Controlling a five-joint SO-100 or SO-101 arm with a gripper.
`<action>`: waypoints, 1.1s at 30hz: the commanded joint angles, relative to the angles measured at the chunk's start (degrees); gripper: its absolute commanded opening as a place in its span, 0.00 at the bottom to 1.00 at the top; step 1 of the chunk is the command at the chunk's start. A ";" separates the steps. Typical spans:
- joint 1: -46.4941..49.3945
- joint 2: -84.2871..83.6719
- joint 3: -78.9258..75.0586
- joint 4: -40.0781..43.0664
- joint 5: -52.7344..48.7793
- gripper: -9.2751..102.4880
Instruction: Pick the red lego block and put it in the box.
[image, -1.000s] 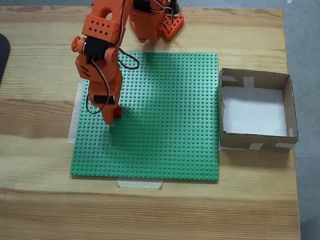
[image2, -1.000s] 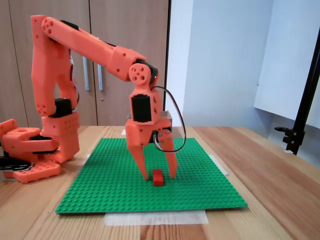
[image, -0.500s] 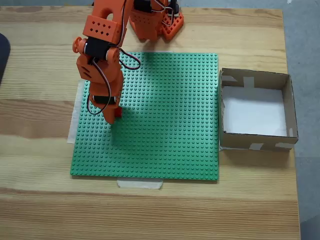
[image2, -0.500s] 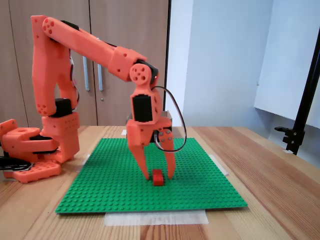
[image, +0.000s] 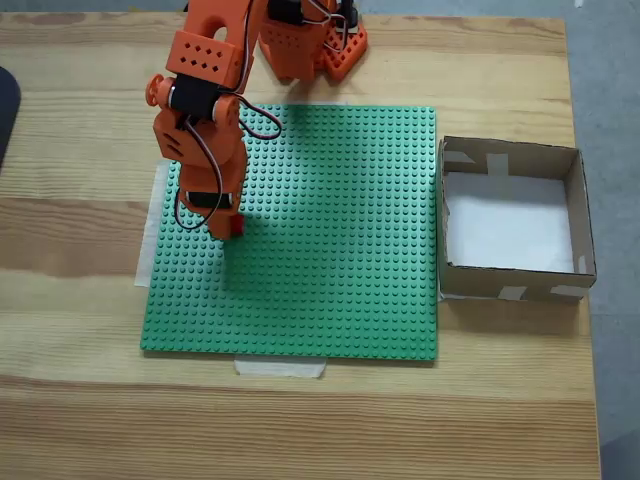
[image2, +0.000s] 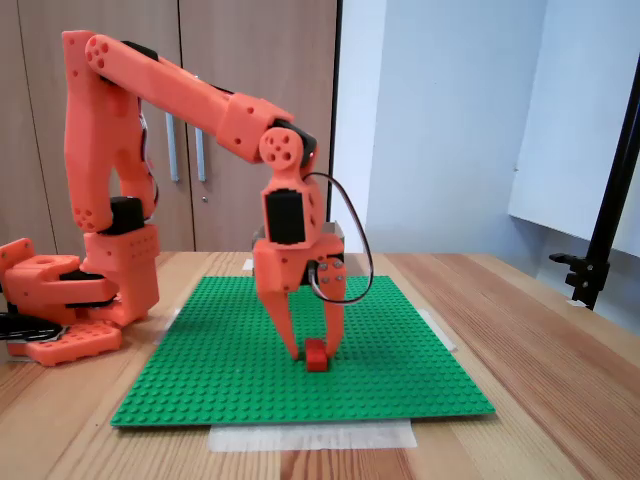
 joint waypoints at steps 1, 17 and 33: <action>-0.53 0.26 -2.02 -0.35 -0.62 0.22; -0.53 0.26 -4.48 0.35 -0.97 0.17; -1.85 1.23 -10.20 4.75 0.97 0.14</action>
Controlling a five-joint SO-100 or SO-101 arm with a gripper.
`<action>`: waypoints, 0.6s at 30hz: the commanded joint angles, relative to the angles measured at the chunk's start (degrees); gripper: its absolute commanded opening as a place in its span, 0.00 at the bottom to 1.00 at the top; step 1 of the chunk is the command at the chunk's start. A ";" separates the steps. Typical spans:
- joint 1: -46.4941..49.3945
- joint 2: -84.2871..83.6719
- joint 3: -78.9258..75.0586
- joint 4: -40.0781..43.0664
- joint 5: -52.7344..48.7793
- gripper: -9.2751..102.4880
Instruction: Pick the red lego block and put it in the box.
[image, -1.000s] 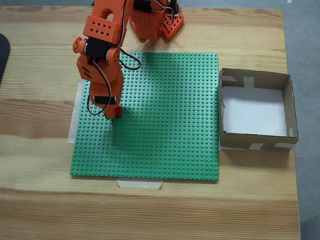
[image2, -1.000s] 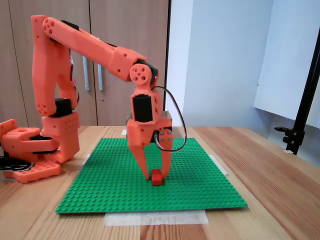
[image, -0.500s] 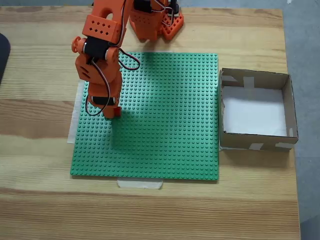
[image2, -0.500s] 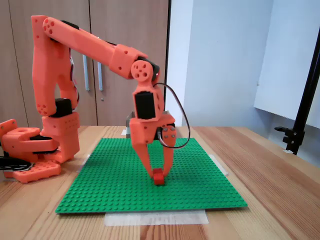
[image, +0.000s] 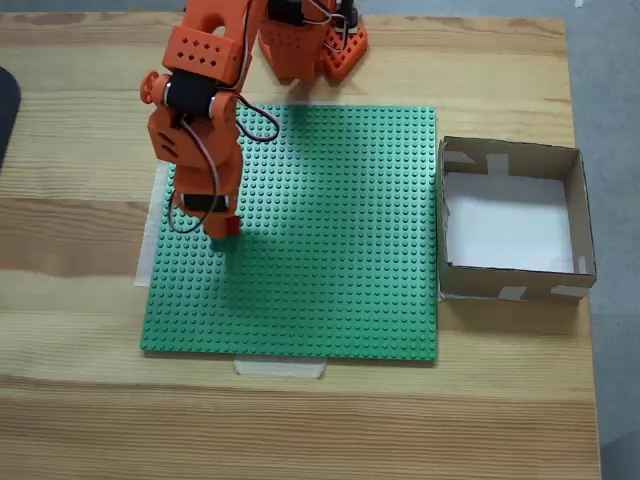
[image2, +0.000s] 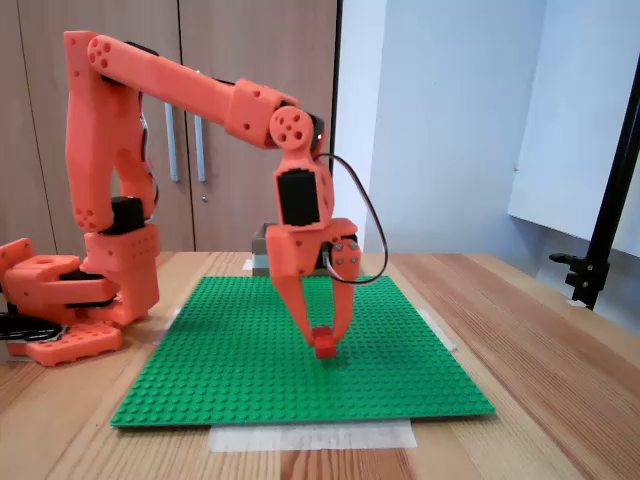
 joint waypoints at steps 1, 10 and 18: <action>-0.79 1.32 -4.22 1.85 1.49 0.14; -4.75 2.20 -11.51 8.35 6.33 0.13; -11.51 2.81 -17.75 14.24 11.95 0.12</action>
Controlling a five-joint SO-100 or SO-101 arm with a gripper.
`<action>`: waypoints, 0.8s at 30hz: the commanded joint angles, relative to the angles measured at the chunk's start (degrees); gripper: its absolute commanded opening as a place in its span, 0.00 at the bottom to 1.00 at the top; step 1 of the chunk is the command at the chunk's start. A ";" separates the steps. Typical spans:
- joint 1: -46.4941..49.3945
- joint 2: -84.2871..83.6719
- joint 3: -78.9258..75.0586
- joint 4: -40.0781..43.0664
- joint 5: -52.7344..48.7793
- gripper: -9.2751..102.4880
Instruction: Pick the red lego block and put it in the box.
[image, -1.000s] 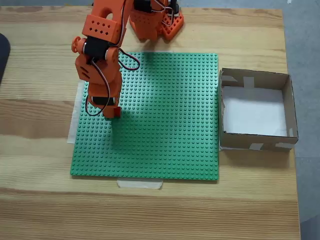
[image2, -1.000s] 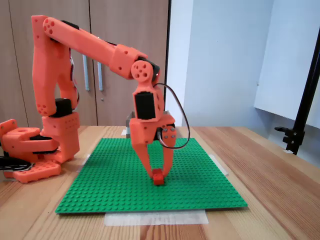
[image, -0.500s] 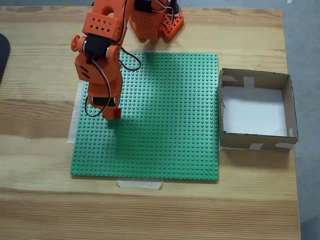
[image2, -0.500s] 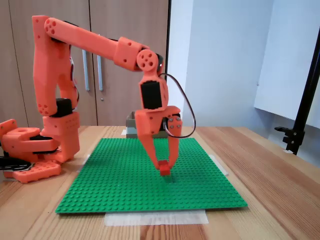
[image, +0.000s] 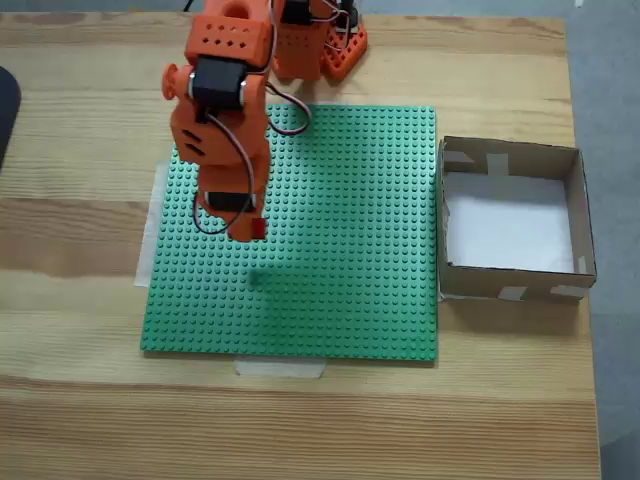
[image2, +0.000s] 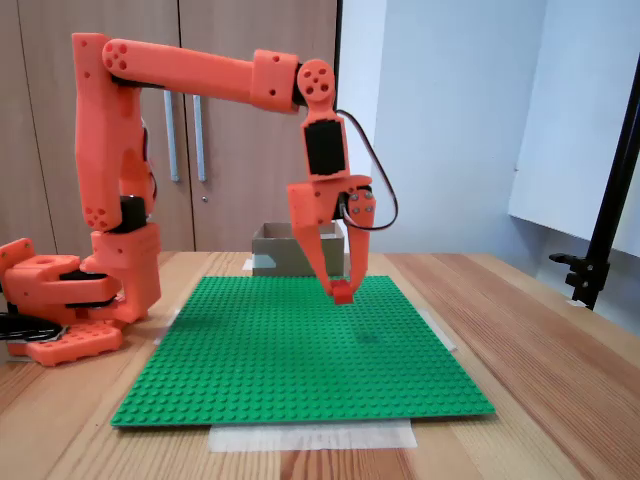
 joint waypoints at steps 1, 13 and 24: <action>-3.34 2.90 -4.83 2.20 2.46 0.12; -14.68 2.90 -14.68 8.79 7.56 0.10; -24.52 3.69 -18.63 10.20 10.63 0.08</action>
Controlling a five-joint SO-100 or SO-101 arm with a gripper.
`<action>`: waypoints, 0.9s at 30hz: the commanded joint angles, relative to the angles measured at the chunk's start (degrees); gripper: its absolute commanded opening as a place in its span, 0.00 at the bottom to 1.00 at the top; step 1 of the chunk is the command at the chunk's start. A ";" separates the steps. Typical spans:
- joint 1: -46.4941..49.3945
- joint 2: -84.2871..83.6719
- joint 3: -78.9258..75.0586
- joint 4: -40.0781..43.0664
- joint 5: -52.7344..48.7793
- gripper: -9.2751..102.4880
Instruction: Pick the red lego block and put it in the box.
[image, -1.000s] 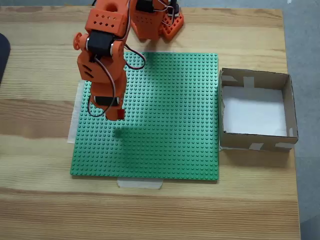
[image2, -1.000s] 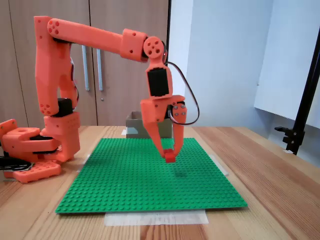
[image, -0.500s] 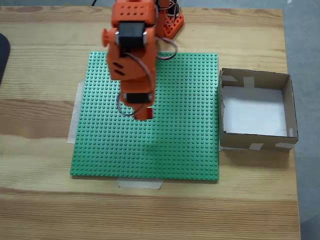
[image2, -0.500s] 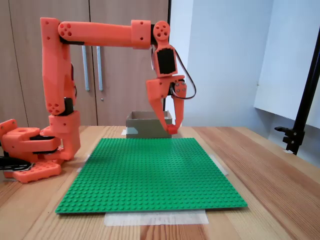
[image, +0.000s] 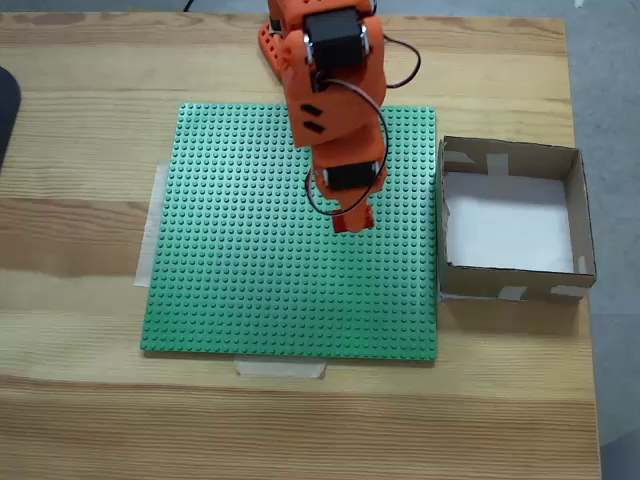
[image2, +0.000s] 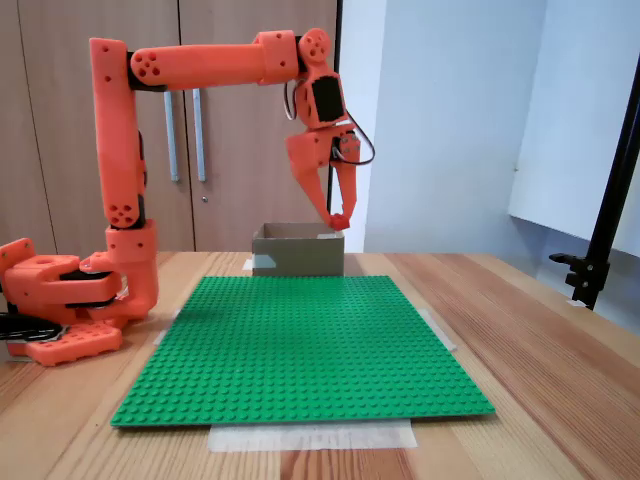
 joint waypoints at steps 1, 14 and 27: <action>-3.25 3.08 -3.78 0.44 0.70 0.08; -17.67 3.08 -9.58 0.88 2.29 0.08; -24.35 -1.05 -10.72 0.79 4.31 0.08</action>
